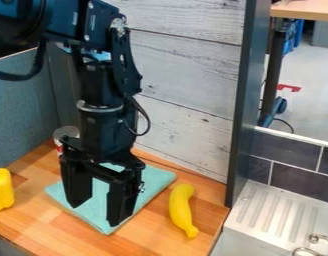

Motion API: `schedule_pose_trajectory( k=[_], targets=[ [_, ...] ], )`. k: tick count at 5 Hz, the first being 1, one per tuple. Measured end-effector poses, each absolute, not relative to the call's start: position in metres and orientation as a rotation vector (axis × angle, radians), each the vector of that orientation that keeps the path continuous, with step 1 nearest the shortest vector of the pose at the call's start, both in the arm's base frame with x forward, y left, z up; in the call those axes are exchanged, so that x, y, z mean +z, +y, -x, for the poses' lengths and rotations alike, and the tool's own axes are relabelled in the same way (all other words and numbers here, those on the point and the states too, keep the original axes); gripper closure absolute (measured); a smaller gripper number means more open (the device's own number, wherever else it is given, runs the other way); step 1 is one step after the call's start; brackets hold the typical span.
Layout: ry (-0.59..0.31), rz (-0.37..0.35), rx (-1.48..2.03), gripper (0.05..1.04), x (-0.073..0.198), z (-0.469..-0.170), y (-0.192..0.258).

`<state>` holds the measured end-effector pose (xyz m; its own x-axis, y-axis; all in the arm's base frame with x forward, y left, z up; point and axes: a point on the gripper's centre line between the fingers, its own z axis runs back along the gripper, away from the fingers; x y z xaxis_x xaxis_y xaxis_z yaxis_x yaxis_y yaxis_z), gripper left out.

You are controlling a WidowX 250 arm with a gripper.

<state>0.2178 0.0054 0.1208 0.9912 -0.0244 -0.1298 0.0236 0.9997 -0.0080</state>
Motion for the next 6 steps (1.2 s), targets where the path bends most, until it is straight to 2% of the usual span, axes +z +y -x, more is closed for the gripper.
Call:
schedule_pose_trajectory(
  k=[1, 3, 4, 5, 6],
  targets=[
    [0.147, 0.007, -0.027, 0.084, 0.117, -0.217, 0.005],
    [0.083, -0.032, 0.074, 0.084, 0.134, -0.248, 0.067],
    [0.063, -0.035, 0.106, 0.084, 0.125, -0.262, 0.095],
    [0.046, -0.049, 0.128, 0.084, 0.105, -0.285, 0.122],
    [0.073, -0.03, 0.094, 0.084, 0.079, -0.306, 0.14]
  ],
)
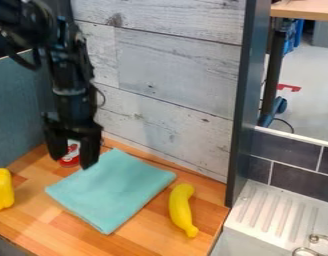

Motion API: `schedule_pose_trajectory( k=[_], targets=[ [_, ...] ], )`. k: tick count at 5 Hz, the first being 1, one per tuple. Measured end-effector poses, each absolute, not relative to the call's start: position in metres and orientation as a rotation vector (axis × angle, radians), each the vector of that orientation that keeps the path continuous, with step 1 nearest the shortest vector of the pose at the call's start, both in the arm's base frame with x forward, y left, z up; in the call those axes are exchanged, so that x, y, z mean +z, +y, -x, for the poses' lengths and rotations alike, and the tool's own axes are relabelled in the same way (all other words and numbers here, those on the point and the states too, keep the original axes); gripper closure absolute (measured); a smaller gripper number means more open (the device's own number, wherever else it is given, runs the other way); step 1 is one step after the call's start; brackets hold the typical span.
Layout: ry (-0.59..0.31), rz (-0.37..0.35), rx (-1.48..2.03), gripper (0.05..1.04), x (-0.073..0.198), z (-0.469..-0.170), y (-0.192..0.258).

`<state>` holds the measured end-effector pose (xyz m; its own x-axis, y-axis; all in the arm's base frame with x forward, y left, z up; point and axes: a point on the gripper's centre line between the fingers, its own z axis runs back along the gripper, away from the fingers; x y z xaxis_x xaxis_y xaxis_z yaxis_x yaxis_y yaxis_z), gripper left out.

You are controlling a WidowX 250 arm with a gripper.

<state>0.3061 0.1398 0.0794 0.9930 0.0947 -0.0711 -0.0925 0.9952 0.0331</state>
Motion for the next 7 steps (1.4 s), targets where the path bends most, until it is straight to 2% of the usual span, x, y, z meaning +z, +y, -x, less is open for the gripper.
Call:
schedule_pose_trajectory(
  k=[2, 3, 4, 6, 7],
  targets=[
    [0.1, -0.008, 0.066, 0.084, 0.045, -0.326, 0.148],
    [0.071, -0.027, 0.105, 0.084, 0.034, -0.332, 0.15],
    [0.09, -0.067, 0.155, 0.084, 0.018, -0.324, 0.141],
    [0.1, -0.064, 0.205, 0.083, 0.006, -0.304, 0.13],
    [0.141, -0.056, 0.227, 0.083, 0.004, -0.287, 0.123]
  ],
)
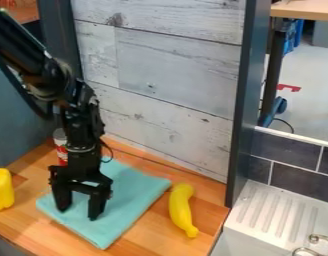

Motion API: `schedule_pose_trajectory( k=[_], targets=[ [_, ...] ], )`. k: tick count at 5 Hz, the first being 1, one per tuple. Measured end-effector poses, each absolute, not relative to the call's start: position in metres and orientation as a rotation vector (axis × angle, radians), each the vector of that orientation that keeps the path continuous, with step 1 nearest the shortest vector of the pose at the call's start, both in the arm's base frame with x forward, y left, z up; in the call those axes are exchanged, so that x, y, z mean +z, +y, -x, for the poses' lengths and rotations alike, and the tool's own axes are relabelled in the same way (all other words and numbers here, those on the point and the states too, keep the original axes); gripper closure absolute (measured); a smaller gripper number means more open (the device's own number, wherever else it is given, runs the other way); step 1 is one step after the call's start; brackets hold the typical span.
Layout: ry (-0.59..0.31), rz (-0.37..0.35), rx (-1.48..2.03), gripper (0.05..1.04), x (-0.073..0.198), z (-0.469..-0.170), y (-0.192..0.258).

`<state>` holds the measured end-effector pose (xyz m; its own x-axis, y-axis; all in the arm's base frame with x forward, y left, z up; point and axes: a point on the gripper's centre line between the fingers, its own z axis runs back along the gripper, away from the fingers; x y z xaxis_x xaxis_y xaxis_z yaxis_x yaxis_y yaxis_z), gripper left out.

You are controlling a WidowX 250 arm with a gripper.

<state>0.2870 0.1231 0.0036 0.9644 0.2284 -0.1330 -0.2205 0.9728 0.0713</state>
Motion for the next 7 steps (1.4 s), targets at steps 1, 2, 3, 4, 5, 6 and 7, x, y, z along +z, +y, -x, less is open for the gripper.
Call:
schedule_pose_trajectory(
  k=[1, 2, 3, 4, 5, 6, 7],
  targets=[
    [0.223, -0.07, 0.238, 0.083, 0.003, -0.257, 0.104],
    [0.259, -0.069, 0.244, 0.083, 0.002, -0.241, 0.088],
    [0.276, -0.059, 0.229, 0.083, 0.001, -0.235, 0.07],
    [0.28, -0.06, 0.227, 0.084, 0.001, -0.235, 0.069],
    [0.281, -0.073, 0.244, 0.084, 0.002, -0.235, 0.071],
    [0.281, -0.109, 0.272, 0.084, 0.017, -0.232, 0.076],
    [0.203, -0.16, 0.295, 0.084, 0.055, -0.231, 0.082]
  ],
)
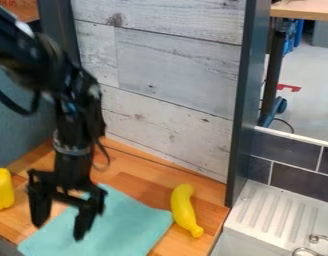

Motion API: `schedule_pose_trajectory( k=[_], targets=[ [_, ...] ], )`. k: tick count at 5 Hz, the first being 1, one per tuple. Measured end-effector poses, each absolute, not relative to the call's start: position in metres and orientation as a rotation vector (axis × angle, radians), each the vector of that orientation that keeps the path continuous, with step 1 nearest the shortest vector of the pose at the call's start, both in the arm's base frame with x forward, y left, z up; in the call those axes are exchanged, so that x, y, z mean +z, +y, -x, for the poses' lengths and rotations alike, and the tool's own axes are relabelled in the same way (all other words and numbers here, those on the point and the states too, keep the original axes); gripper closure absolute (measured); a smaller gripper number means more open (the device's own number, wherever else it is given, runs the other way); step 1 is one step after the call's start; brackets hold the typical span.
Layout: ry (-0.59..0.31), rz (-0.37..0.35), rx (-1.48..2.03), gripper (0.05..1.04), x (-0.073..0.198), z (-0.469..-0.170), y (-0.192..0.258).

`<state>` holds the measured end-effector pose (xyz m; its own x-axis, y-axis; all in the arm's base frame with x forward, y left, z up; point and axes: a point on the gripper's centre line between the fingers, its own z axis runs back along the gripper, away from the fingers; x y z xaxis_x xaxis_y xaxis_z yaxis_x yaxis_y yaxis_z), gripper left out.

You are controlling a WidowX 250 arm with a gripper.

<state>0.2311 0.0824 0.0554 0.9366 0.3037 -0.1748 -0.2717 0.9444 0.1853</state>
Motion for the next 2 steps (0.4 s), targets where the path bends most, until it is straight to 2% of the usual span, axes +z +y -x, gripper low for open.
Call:
schedule_pose_trajectory(
  k=[1, 2],
  targets=[
    [0.137, -0.182, 0.295, 0.084, 0.089, -0.226, 0.084],
    [0.12, -0.156, 0.141, 0.084, 0.106, -0.221, 0.079]
  ],
)
